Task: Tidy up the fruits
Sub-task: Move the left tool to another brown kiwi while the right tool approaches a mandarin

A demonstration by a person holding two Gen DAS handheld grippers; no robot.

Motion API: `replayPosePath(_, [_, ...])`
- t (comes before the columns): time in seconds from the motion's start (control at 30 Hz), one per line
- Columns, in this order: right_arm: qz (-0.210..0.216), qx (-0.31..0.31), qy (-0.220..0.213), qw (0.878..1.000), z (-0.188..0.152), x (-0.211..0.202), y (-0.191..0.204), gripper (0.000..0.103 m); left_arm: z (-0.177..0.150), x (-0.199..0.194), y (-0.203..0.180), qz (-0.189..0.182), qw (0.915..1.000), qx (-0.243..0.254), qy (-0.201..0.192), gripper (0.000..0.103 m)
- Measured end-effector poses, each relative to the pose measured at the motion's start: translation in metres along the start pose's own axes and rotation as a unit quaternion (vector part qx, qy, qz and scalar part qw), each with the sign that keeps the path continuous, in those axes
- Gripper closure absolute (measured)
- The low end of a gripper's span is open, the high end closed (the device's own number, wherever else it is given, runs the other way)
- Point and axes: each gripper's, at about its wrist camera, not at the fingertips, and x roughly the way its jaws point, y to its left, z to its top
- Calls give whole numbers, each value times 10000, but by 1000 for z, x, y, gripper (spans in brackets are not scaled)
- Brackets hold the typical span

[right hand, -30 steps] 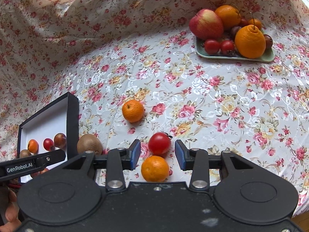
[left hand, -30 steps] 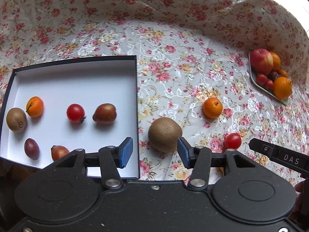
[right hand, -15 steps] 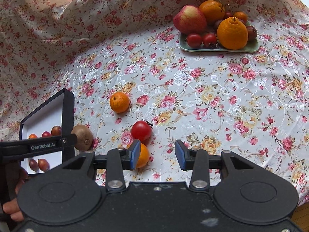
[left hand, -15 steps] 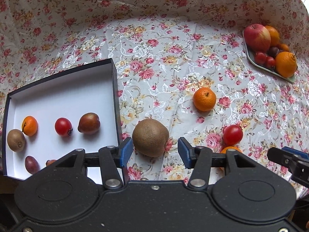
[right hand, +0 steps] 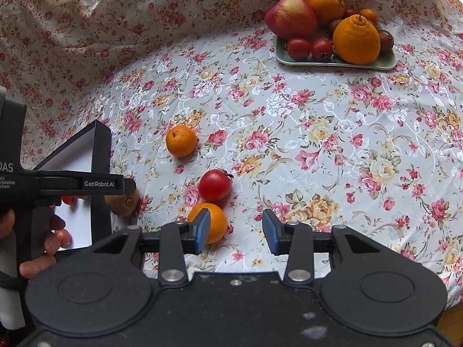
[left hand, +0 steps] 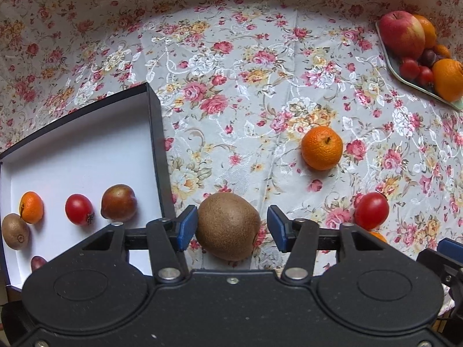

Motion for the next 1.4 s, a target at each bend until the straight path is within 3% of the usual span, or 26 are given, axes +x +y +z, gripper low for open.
replayPosePath(0.27, [-120,-137,137,9997,-2,11,4,61,0,5,-18,165,9992,371,-32,33])
replayPosePath(0.47, [-181,-159,173,9996,-3,15,4,61,2,-3,-21,-120,9992,314,-233,32])
replayPosePath(0.53, [-186,-162,166,9996,-2,16,5,61,3,-9,-21,-429,9981,274,-339,32])
replayPosePath(0.63, [-198,-157,171,9995,-2,17,5,61,7,-18,-13,-1304,9906,29,-422,37])
replayPosePath(0.7, [-199,-156,176,9995,-2,17,5,61,8,-20,-8,-1549,9867,-269,-407,38])
replayPosePath(0.9, [-164,-152,170,9996,-2,16,5,61,11,-18,-4,-680,9951,-409,-590,38])
replayPosePath(1.03, [-139,-136,173,9997,-1,16,5,61,10,-5,-1,-552,9974,-399,-252,36])
replayPosePath(1.4, [-119,-148,161,9997,-2,14,5,61,5,5,-16,223,9996,-76,-165,35])
